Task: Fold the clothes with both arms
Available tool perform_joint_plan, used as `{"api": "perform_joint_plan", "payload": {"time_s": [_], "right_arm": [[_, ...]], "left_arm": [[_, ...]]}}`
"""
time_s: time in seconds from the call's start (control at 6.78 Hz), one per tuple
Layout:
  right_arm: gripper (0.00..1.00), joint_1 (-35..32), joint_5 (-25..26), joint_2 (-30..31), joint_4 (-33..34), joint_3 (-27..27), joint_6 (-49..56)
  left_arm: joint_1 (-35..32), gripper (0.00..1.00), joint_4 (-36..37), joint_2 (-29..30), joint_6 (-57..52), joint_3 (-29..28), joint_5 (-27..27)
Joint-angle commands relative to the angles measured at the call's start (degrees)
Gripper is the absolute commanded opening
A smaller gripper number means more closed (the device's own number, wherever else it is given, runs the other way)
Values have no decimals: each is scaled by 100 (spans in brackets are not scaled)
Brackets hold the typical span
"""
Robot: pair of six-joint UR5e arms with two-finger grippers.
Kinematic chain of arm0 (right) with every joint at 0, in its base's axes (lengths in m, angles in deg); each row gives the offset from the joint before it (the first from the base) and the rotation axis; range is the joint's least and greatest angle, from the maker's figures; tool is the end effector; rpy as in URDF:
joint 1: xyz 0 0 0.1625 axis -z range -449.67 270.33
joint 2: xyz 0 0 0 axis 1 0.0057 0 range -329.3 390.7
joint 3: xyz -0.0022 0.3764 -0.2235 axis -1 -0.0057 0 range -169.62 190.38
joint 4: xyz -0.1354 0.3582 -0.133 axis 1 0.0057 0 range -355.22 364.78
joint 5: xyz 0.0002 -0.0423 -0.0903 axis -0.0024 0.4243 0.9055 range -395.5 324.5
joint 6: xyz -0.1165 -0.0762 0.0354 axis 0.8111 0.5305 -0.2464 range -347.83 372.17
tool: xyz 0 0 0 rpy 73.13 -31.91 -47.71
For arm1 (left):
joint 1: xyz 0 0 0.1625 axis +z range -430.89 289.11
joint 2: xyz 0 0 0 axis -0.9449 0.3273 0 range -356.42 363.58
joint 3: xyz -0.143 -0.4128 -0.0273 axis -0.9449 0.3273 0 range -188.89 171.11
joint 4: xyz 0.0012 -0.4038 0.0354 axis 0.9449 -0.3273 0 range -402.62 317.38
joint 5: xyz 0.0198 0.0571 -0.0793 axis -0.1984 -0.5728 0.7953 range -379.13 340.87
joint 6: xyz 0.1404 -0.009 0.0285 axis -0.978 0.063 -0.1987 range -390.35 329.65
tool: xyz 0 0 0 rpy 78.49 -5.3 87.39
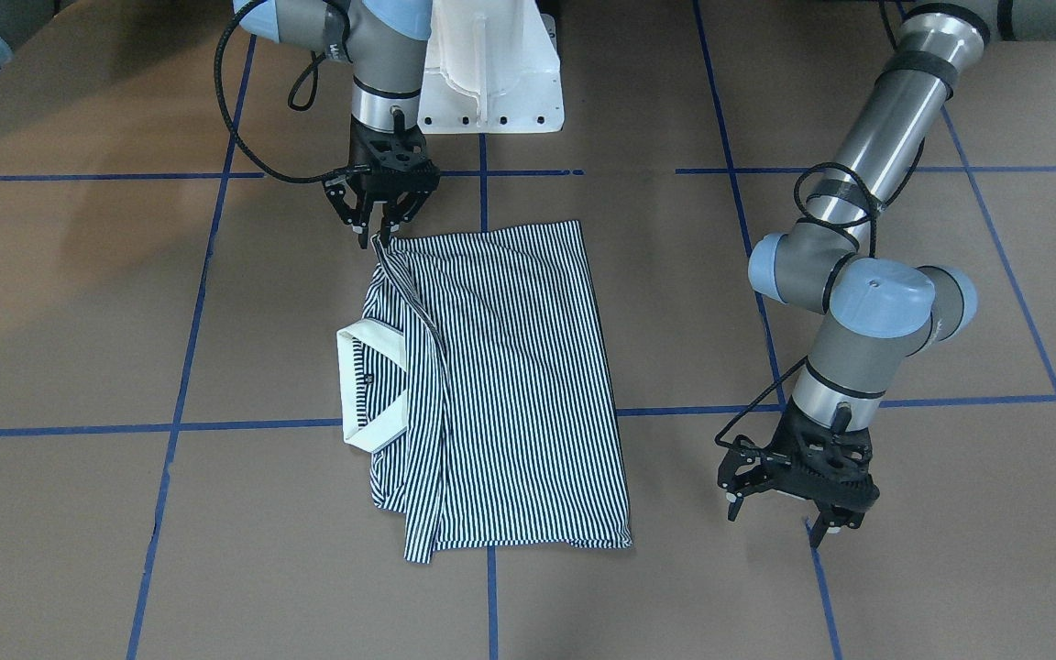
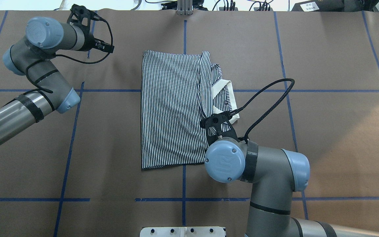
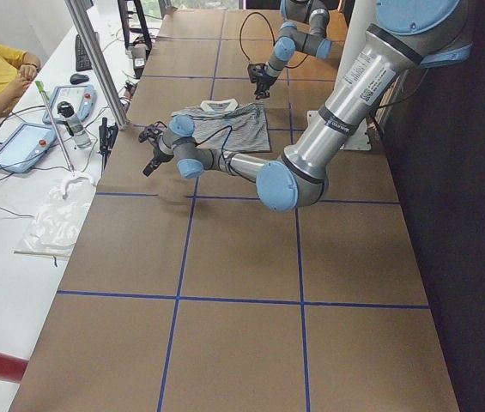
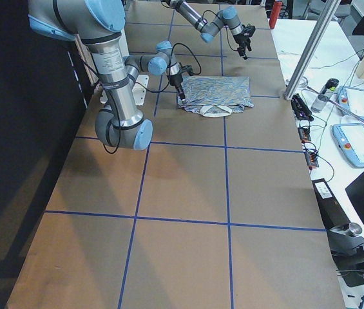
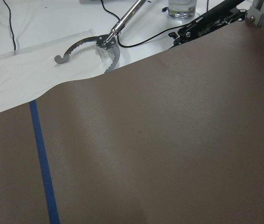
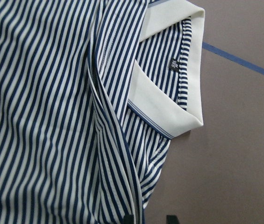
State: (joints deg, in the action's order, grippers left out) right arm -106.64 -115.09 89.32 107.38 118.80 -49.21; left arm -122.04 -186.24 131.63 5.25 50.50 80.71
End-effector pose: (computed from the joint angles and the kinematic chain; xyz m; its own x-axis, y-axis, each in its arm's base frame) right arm -0.5655 -0.3392 0.2960 0.8562 -0.2313 0.4620 0.0212 0.9091 0.4160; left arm 0.4306 -0.7079 0.4388 0.7244 0.3778 -0.5766 0.1452 0.7341 0.6634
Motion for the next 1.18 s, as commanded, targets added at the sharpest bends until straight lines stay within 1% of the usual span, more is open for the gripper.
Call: {"api": "perform_joint_plan", "payload": {"time_s": [0.0, 0.15, 1.03], "right_arm": [[35, -340, -424, -313, -240, -371, 21], [35, -455, -565, -472, -536, -713, 73], [35, -448, -742, -421, -600, -857, 65]], "left_arm": [[8, 100, -70, -35, 0, 3, 0], [8, 100, -87, -70, 0, 3, 0], [8, 100, -96, -79, 0, 3, 0]]}}
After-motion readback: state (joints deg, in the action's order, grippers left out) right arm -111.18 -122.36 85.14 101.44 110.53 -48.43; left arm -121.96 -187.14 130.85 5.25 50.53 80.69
